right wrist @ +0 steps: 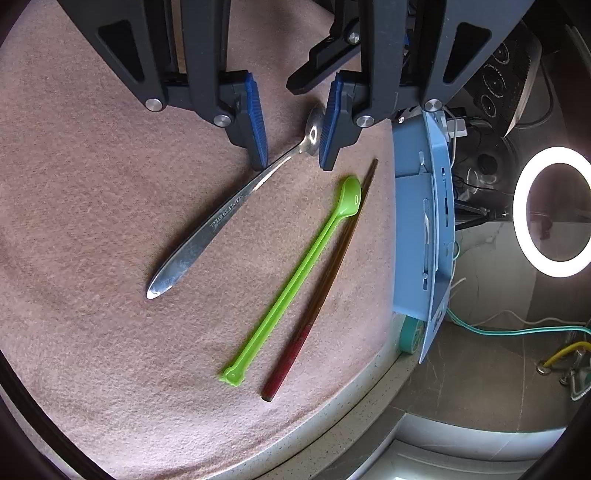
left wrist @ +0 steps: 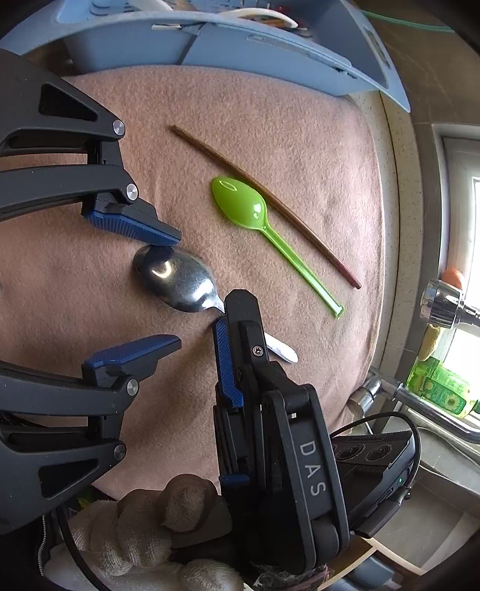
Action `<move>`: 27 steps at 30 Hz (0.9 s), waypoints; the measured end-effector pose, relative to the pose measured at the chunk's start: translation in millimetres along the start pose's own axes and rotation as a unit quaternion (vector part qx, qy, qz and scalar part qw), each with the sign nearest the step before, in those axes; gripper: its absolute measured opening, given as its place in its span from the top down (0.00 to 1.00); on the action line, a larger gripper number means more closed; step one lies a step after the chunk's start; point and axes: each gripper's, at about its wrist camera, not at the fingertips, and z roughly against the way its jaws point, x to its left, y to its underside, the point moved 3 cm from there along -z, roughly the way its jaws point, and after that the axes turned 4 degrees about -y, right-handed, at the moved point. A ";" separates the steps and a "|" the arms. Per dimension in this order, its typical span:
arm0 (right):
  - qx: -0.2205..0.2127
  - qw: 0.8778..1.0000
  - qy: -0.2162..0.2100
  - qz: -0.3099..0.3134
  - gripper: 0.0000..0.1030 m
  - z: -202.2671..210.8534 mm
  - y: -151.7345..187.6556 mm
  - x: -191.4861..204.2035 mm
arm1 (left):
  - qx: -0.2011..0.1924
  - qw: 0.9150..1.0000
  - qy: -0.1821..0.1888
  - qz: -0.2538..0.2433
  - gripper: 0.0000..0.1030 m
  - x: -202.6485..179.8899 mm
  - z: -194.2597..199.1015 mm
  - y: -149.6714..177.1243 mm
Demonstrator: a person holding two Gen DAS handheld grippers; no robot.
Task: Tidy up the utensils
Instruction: 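Close the right gripper on the silver spoon handle and lift it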
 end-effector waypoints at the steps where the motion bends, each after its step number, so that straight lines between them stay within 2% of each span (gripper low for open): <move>1: -0.001 1.000 -0.001 -0.002 0.75 -0.2 -0.2 -0.1 | -0.003 1.000 -0.001 -0.003 0.54 -0.8 0.1 0.4; 5: -0.004 1.000 -0.002 -0.008 0.80 -2.5 -1.9 -0.8 | -0.005 1.000 0.000 -0.015 0.58 -4.0 1.7 2.8; 7: -0.007 1.000 0.003 -0.012 0.88 -4.1 -2.5 -3.6 | -0.004 1.000 0.002 -0.020 0.60 -5.8 1.4 2.9; 12: -0.011 1.000 0.002 -0.013 0.89 -4.4 -3.6 -3.0 | -0.006 0.999 -0.021 -0.034 0.67 -8.0 -0.8 0.2; 18: -0.003 0.999 -0.020 -0.028 0.93 -5.2 -0.7 -0.5 | -0.018 0.996 -0.060 -0.060 0.75 -18.8 -6.9 -7.6; 22: -0.008 0.999 -0.028 -0.020 0.96 0.2 0.9 10.4 | -0.022 0.997 -0.058 -0.050 0.79 -21.0 -5.8 -12.0; 24: -0.008 0.999 -0.032 -0.014 0.96 3.3 1.5 17.0 | -0.025 0.997 -0.056 -0.049 0.85 -21.1 -0.8 -10.9; 27: -0.011 0.999 -0.032 0.001 0.97 5.4 2.7 28.9 | -0.033 0.997 -0.058 -0.049 0.86 -21.5 9.3 -10.2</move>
